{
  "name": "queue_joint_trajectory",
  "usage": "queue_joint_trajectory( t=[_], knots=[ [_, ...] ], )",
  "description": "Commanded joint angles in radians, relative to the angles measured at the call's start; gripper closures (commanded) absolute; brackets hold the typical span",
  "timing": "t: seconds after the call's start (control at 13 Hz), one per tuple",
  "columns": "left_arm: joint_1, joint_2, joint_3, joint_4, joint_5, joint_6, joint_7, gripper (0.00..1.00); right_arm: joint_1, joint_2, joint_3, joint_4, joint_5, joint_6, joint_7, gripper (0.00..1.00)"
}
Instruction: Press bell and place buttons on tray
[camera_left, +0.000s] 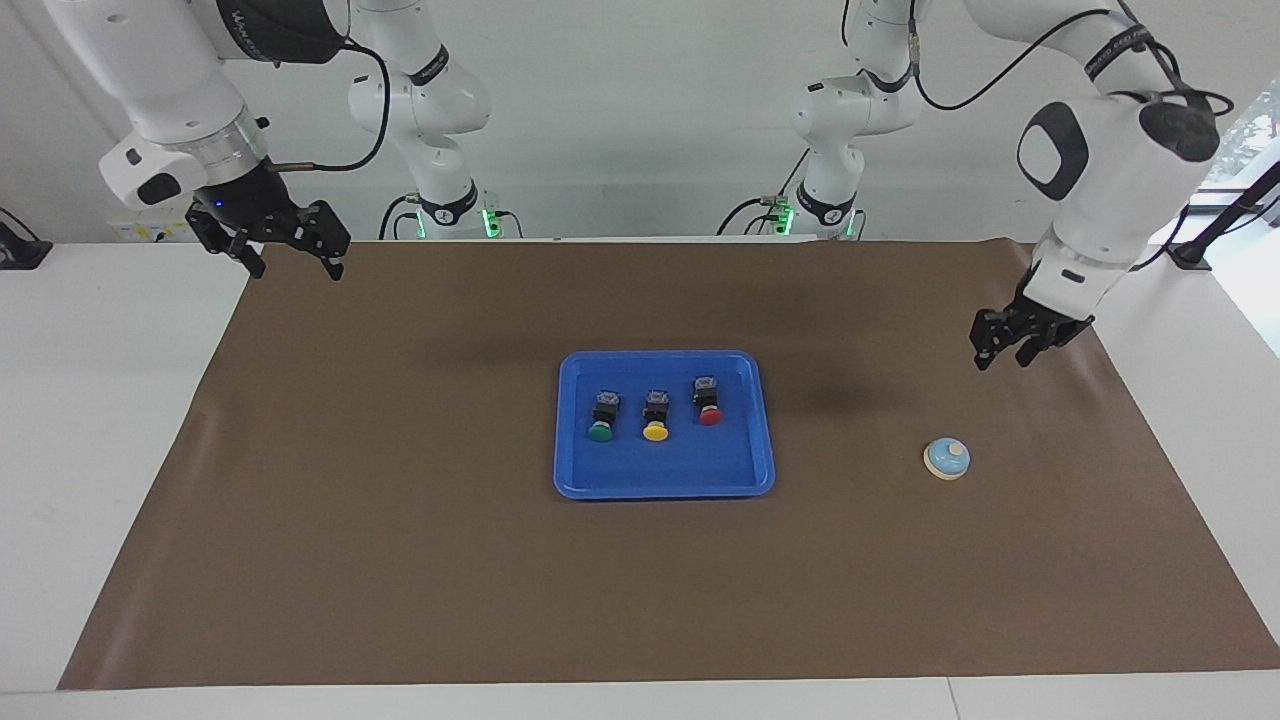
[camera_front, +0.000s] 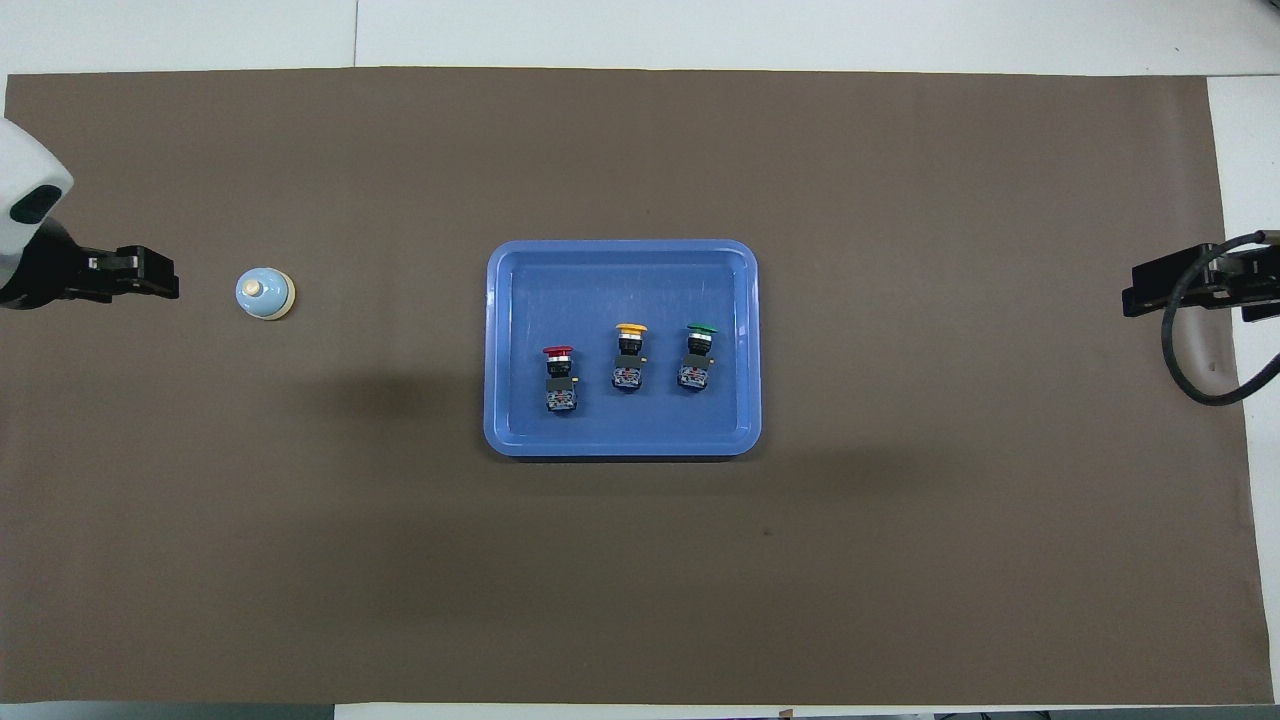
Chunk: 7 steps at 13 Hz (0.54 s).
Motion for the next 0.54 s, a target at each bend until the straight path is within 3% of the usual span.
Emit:
queue_joint_trajectory(
  t=[0.0,0.23,0.46],
  knots=[
    [-0.011,-0.11,0.002,-0.034,0.008,-0.083,-0.002,0.0,-0.017,-0.016,0.015,-0.016,-0.011,0.0,-0.011,0.0],
    [-0.034,-0.121,0.001,-0.005,-0.012,-0.138,-0.009,0.0,-0.017,-0.016,0.015,-0.015,-0.011,0.0,-0.011,0.0],
    [-0.031,-0.048,0.004,0.131,-0.055,-0.259,-0.012,0.0,-0.017,-0.016,0.015,-0.015,-0.011,0.0,-0.011,0.0]
  ],
)
